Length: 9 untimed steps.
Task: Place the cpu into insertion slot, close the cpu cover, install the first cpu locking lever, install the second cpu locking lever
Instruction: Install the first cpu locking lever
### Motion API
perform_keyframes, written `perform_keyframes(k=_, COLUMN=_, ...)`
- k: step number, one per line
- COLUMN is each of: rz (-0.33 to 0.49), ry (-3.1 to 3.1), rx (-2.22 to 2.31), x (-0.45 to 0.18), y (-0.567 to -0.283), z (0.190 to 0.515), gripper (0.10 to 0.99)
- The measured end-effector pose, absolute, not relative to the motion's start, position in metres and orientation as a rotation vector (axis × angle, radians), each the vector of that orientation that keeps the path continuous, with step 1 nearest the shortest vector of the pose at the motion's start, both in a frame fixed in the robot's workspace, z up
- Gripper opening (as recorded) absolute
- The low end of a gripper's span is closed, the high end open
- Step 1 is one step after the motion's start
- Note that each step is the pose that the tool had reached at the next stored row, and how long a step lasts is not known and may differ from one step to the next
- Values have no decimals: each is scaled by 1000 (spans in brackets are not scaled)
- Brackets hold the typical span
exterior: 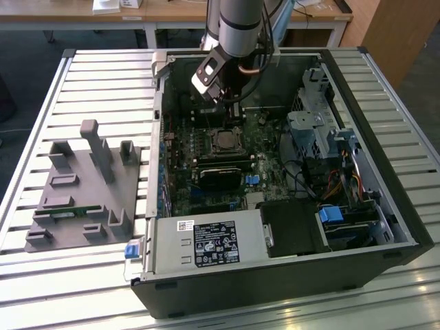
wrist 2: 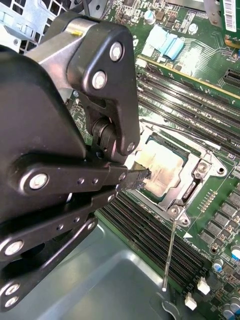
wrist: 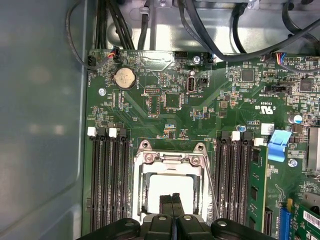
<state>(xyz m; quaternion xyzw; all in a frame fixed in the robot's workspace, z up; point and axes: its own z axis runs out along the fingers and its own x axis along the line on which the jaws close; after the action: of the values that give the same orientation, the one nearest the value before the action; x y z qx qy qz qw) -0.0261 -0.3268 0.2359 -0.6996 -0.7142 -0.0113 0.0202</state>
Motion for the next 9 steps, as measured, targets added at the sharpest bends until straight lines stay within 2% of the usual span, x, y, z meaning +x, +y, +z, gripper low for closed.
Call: perform_keyframes(k=9, rz=-35, ry=-2215, rx=-2170, x=-26, y=-327, z=240, gripper=106)
